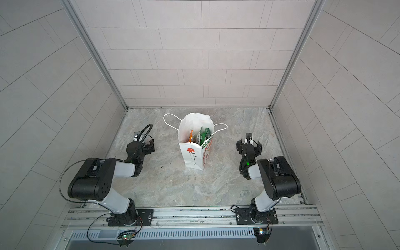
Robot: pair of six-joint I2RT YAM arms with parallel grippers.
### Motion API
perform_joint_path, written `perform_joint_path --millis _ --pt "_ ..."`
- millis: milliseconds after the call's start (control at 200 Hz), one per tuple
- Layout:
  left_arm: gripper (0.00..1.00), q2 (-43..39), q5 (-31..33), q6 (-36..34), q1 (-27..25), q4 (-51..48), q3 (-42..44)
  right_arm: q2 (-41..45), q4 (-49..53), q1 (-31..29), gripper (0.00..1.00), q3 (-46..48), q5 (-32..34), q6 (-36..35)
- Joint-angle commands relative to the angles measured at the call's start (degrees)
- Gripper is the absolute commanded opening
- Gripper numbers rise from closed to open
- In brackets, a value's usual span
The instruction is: Take the snacks out of the paper bag
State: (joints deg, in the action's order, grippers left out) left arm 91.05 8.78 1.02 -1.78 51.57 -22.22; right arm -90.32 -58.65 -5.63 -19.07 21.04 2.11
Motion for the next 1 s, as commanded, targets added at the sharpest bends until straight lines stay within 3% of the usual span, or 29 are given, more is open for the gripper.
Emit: perform_joint_path --millis 0,906,996 --pt "1.0 -0.25 -0.41 -0.5 0.02 0.73 -0.72 -0.51 0.21 -0.08 0.99 -0.79 0.94 -0.63" --pt "1.0 -0.32 -0.34 -0.5 -0.06 0.87 -0.56 -0.55 0.21 -0.06 0.99 -0.75 0.94 -0.61" --pt "1.0 -1.91 2.73 0.87 0.02 1.95 0.45 0.33 0.32 -0.08 0.99 -0.55 1.75 -0.45"
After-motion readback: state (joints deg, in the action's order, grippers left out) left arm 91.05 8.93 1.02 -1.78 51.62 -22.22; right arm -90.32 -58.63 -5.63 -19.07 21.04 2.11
